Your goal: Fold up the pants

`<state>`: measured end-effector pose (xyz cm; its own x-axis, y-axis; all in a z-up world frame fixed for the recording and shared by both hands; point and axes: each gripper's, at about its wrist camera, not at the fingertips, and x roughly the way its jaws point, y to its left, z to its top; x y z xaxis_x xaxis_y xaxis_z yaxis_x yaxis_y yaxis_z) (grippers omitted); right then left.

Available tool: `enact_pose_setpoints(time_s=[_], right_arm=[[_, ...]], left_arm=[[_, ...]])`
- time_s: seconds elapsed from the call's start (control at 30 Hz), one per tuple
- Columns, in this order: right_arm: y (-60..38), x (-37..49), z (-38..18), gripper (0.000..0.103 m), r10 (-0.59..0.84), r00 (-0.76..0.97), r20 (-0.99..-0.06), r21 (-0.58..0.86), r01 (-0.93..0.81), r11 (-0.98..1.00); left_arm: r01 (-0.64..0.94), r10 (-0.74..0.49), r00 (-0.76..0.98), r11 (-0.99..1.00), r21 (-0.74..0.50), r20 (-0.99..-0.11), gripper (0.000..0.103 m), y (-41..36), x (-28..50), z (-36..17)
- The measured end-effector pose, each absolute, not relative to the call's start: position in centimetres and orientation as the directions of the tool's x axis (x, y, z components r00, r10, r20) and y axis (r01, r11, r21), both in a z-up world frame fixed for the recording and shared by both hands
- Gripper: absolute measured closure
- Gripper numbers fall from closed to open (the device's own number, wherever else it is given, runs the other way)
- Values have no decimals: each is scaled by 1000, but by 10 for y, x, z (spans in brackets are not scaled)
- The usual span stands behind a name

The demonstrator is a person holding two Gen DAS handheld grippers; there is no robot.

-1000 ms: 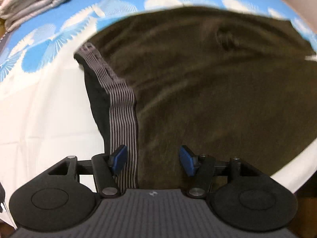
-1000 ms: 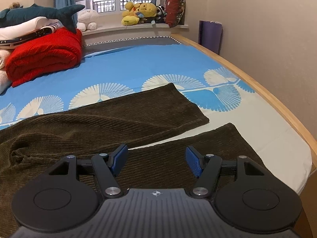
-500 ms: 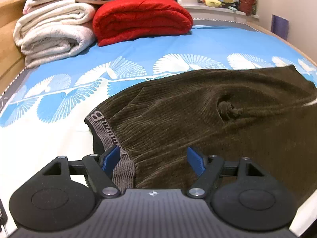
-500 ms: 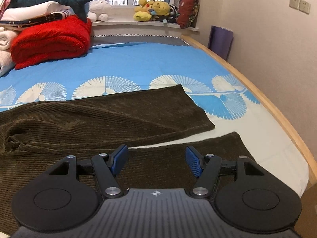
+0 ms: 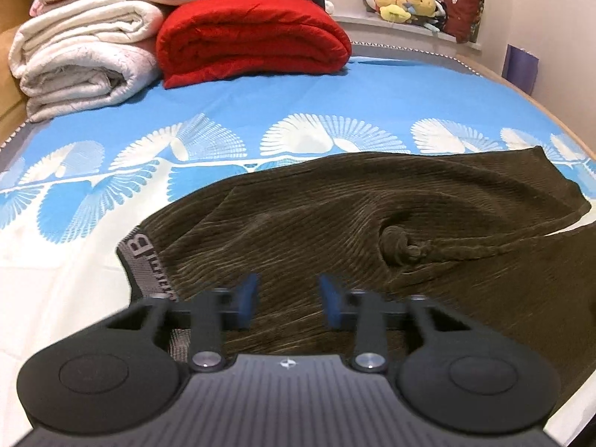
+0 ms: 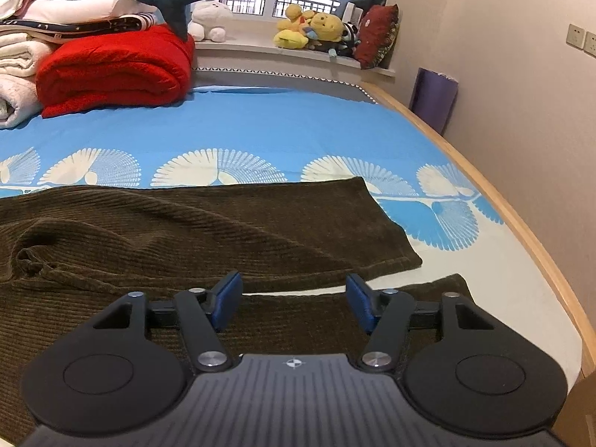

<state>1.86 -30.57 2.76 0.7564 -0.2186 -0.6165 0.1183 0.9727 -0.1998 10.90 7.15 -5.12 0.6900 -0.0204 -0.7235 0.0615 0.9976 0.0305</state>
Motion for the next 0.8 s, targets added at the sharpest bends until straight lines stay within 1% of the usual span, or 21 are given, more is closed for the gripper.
enact_pose_setpoints(time_s=[0.07,0.1,0.17,0.2,0.27,0.37,0.47,0.53,0.57,0.6,0.63,0.67,0.8], right_arm=[[-305,20,28,54,-214,761,-613,-200,112,973],[-305,20,29,56,-214,765,-607,-202,113,973],[-305,20,31,67,-220,775,-593,-206,118,971],[-306,20,32,69,-221,776,-591,-203,121,972],[-309,20,34,75,-212,779,-589,-181,129,975],[-308,18,36,75,-186,784,-592,-159,113,981],[-302,18,34,75,-164,784,-598,-177,70,982],[-299,20,33,75,-161,784,-600,-193,54,980],[-300,22,32,75,-161,781,-604,-195,51,979],[-300,23,32,75,-160,778,-607,-193,51,980],[-301,24,32,75,-160,776,-610,-190,53,980],[-301,26,32,74,-165,775,-609,-192,58,980],[-305,33,30,74,-175,770,-614,-196,66,978]], left_arm=[[58,-29,693,998,15,-721,89,73,111,-48],[50,-36,696,999,-1,-717,90,75,111,-47],[32,-84,686,996,-85,-722,90,86,116,-44],[28,-107,678,992,-119,-728,90,92,120,-44],[23,-121,670,990,-143,-733,90,100,132,-45],[33,-163,665,981,-190,-729,90,111,158,-50],[36,-126,692,989,-141,-711,86,116,186,-56],[18,-93,706,993,-114,-702,76,121,207,-62],[3,-74,711,995,-102,-700,58,124,217,-65],[-23,-45,715,996,-88,-698,34,127,228,-69],[-47,-20,716,996,-78,-697,26,129,238,-73],[-64,-6,717,995,-74,-697,20,132,247,-77],[-86,23,673,995,-47,-739,18,134,289,-99]])
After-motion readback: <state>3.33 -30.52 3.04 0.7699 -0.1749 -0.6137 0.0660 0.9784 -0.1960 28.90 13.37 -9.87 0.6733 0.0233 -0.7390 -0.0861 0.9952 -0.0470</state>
